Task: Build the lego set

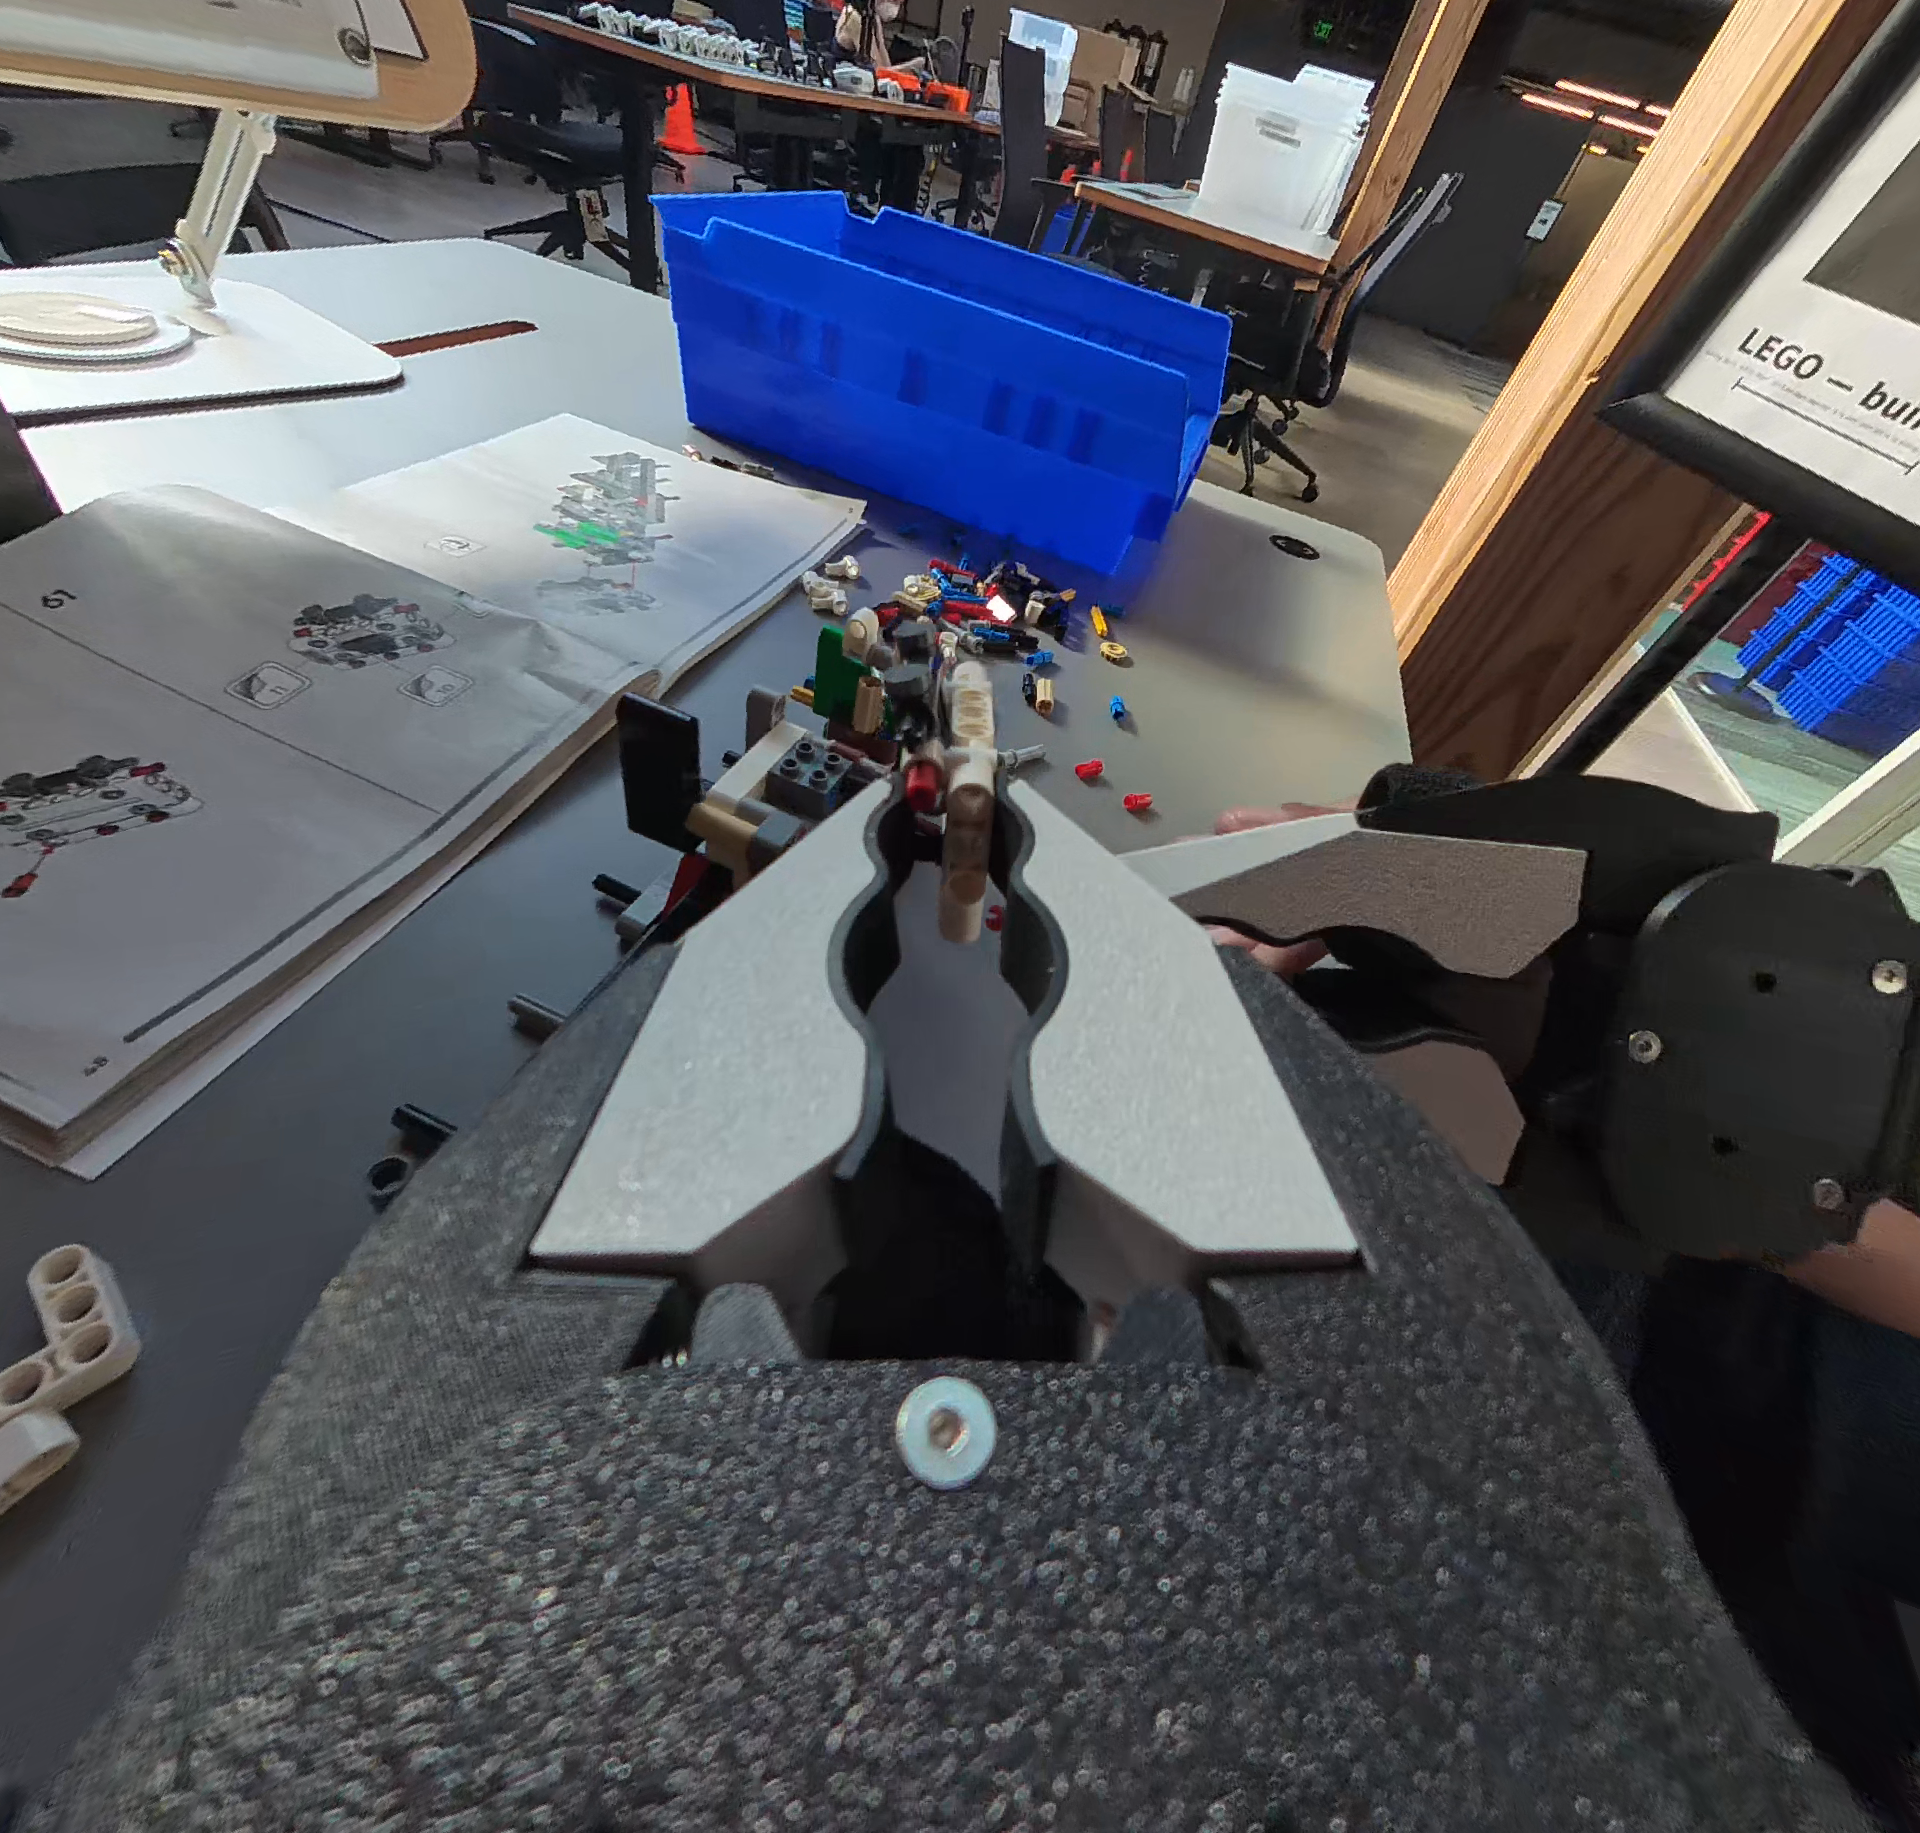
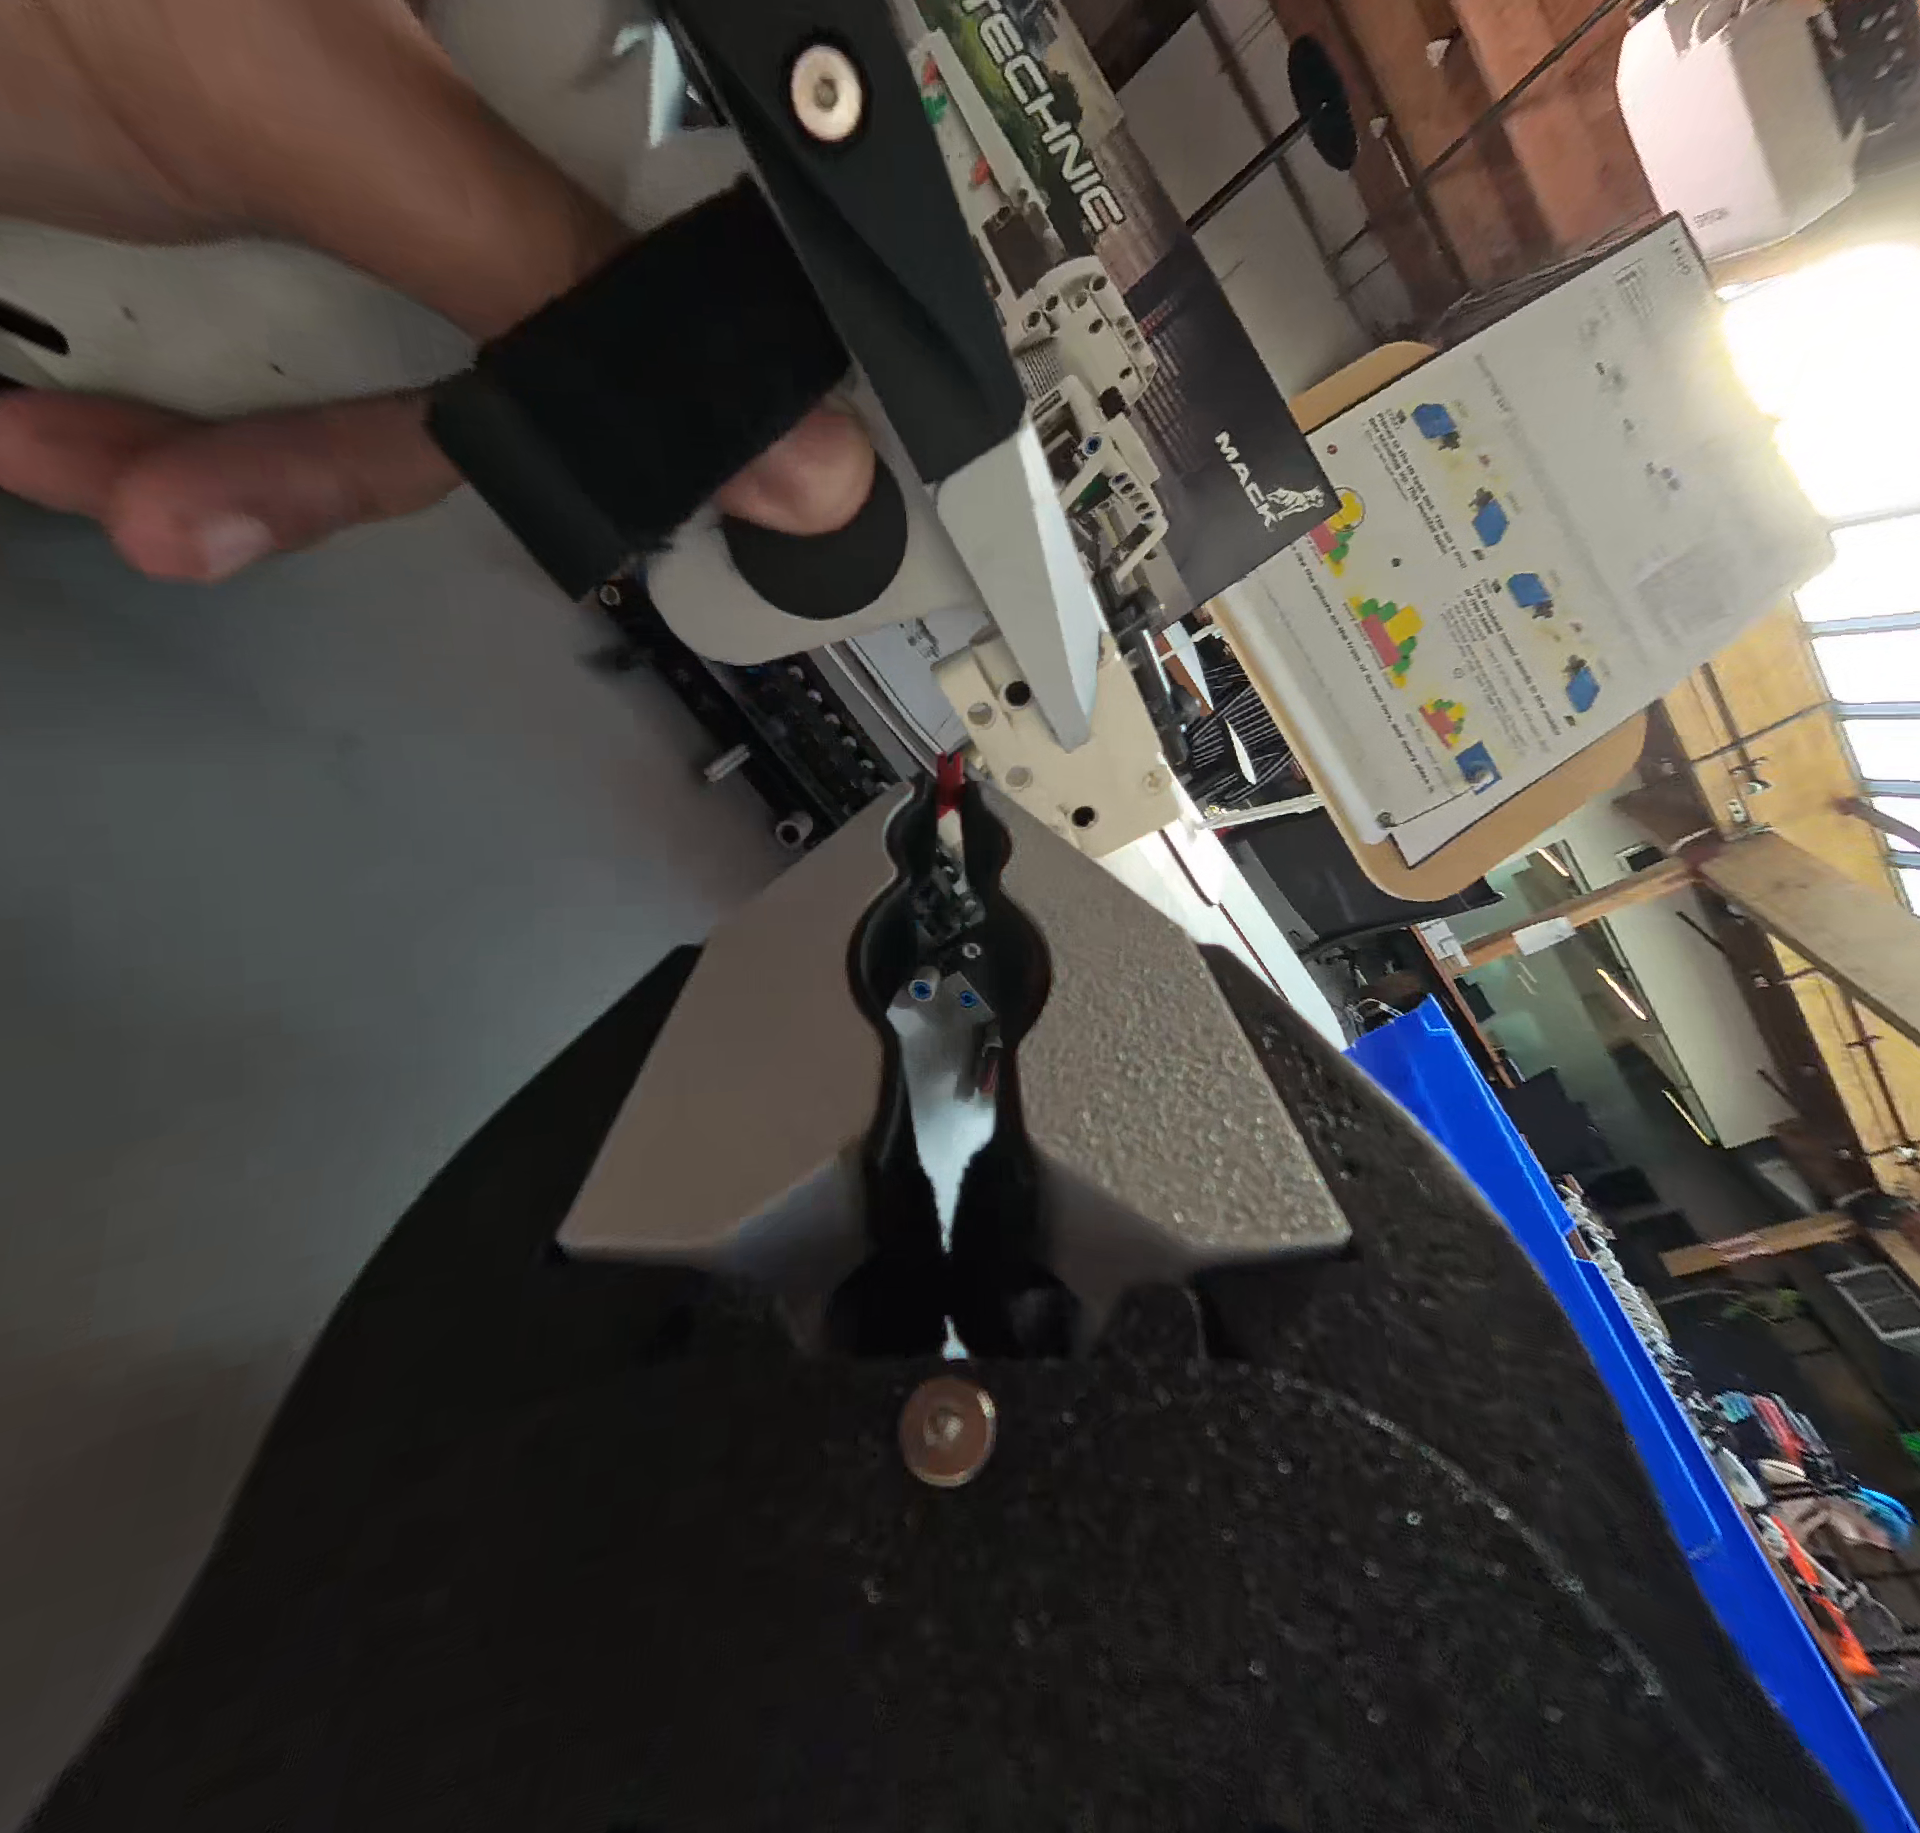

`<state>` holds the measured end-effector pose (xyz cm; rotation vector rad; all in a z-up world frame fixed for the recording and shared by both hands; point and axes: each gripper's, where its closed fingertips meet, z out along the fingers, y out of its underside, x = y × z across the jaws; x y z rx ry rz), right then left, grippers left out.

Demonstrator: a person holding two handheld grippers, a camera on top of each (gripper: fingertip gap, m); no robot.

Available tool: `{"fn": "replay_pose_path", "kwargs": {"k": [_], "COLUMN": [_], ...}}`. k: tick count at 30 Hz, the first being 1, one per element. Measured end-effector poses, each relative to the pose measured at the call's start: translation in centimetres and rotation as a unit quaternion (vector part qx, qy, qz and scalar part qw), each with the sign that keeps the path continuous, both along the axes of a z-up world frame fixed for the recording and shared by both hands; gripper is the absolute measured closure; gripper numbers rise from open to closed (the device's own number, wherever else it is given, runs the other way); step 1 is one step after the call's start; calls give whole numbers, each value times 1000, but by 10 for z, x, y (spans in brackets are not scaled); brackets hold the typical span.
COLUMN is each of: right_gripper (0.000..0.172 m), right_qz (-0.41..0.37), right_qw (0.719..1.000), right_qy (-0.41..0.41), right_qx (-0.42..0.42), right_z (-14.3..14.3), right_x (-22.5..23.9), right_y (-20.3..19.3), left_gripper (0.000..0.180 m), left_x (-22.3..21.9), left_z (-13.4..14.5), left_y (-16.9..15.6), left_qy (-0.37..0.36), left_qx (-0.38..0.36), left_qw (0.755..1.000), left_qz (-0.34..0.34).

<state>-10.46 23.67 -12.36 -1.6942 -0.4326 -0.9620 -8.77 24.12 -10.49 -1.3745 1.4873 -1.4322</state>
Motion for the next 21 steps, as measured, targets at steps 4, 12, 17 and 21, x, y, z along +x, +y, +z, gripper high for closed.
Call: {"fn": "replay_pose_path", "kwargs": {"k": [4,12,17,21], "right_gripper": [169,169,169,169], "right_qz": [-25,-39,-44,-50], "right_qw": [999,998,998,998], "right_qy": [-47,-57,-51,-47], "right_qx": [-5,1,-4,-5], "right_z": [-2,0,-2,-2], "right_x": [1,3,6,8], "right_y": [1,0,0,0], "left_gripper": [169,169,169,169], "left_x": [1,5,7,10], "left_z": [-3,-10,-12,-13], "left_y": [-2,-5,-6,-6], "left_qy": [7,19,22,25], "left_qx": [17,72,89,94], "left_qw": [1000,997,996,995], "left_qz": [2,14,22,31]}}
